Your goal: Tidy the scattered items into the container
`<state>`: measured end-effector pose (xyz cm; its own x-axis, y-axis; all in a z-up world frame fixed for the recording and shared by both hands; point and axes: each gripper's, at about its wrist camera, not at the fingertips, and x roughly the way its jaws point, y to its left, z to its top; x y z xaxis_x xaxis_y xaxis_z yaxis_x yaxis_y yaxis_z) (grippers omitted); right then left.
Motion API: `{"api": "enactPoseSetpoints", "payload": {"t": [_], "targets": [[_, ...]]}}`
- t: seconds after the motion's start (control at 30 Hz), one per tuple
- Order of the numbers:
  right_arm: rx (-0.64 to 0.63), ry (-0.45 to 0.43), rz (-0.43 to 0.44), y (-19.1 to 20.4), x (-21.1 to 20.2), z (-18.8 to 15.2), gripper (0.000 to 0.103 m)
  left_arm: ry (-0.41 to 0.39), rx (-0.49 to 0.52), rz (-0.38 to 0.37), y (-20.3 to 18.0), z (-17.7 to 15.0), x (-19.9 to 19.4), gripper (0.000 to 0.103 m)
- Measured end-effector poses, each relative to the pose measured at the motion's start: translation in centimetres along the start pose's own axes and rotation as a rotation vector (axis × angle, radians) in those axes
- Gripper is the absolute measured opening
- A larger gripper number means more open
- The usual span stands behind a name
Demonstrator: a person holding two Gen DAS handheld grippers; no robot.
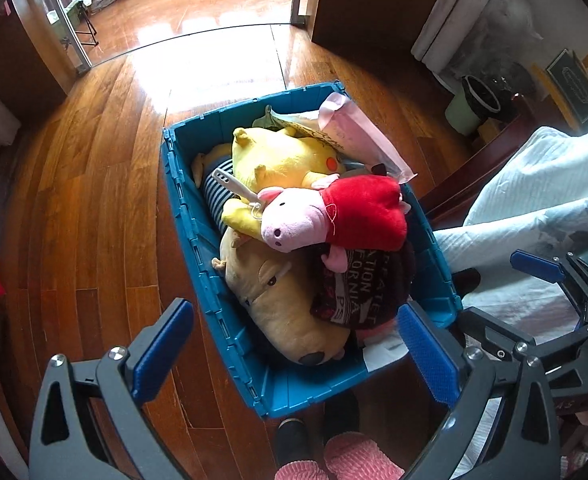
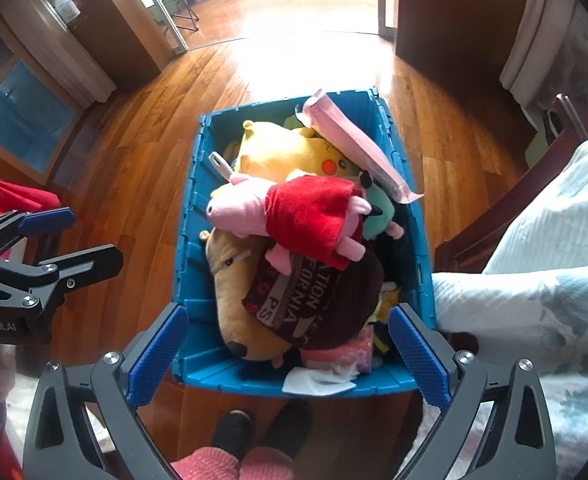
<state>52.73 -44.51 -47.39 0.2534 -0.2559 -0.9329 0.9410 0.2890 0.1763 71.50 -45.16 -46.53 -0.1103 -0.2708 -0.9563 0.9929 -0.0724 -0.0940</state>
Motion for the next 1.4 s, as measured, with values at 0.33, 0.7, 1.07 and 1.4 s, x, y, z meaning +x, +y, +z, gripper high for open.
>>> {"api": "enactPoseSetpoints", "payload": {"t": [0.33,0.7,1.07,1.4], "targets": [[0.050,-0.079,-0.059,2.5,-10.8,-0.4,0.101,-0.065,0.079,-0.020,-1.3,-0.2,-9.8,0.103],[0.086,-0.182,-0.124,4.5,-20.3,-1.6,0.102,-0.102,0.171,-0.026,-3.7,-1.3,-18.1,0.103],[0.194,-0.285,-0.231,4.9,-28.4,-4.1,0.102,-0.151,0.282,-0.045,-6.6,-2.2,-23.9,0.103],[0.316,-0.310,-0.346,3.3,-34.5,-8.6,0.102,-0.167,0.421,-0.103,-12.1,-3.3,-27.9,0.103]]}}
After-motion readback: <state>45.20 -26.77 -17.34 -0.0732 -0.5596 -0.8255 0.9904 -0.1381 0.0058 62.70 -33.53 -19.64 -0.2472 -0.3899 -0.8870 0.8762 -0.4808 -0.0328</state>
